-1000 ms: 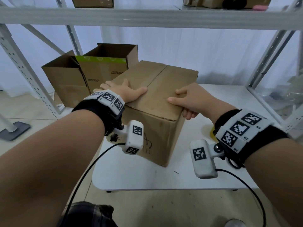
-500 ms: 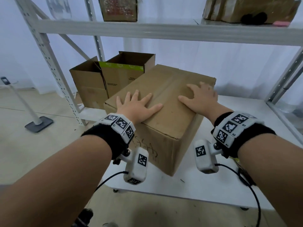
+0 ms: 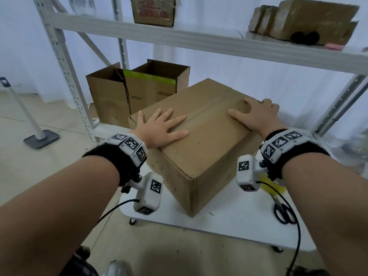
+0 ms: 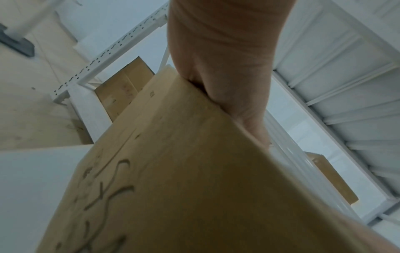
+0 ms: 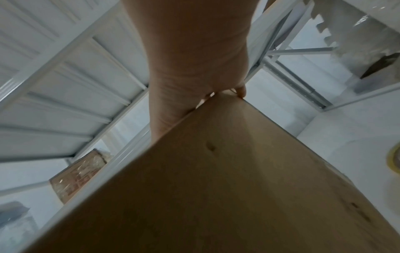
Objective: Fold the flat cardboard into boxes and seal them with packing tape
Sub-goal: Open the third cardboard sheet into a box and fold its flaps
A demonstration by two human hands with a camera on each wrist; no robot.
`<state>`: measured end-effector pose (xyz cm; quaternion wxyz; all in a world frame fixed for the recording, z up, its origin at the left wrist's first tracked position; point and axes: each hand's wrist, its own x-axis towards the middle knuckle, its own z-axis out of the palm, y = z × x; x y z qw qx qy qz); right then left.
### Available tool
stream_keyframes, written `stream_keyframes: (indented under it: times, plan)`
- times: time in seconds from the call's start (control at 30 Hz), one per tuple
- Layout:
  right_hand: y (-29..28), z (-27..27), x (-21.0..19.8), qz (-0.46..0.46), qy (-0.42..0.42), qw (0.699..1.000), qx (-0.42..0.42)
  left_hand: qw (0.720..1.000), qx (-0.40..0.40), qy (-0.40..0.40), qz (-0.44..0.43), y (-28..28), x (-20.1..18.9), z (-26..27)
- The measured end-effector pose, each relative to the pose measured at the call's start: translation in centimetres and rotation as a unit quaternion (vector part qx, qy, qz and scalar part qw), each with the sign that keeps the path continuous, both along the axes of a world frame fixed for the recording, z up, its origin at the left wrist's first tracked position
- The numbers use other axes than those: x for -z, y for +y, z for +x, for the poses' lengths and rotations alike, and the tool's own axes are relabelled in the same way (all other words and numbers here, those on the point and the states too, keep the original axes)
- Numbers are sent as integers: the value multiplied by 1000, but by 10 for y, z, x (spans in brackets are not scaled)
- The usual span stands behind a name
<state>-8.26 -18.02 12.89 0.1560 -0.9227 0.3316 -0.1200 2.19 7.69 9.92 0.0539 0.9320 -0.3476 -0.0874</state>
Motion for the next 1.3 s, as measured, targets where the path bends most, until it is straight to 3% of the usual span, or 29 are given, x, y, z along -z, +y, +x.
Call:
stream_keyframes:
  times: [0.3,0.5,0.63,0.83,1.0,1.2,1.3]
  plan:
    - [8,-33,12,51,-21,994,90,976,-191,85,51,-17,-11,6]
    - [11,-41,20,51,-25,994,93,986,-129,77,-76,-6,-14,2]
    - [18,-44,36,32,-14,996,83,985,-128,96,-64,-7,-12,4]
    - [17,-37,36,30,5,999,45,990,-90,46,-94,-8,-10,16]
    - [9,-25,30,15,74,997,12,995,-82,9,-64,-19,-16,34]
    - [-2,-16,32,-17,88,996,-20,990,-127,-15,-59,-36,-8,51]
    - [-2,-21,37,-18,68,997,-22,987,-153,-50,-15,-51,2,37]
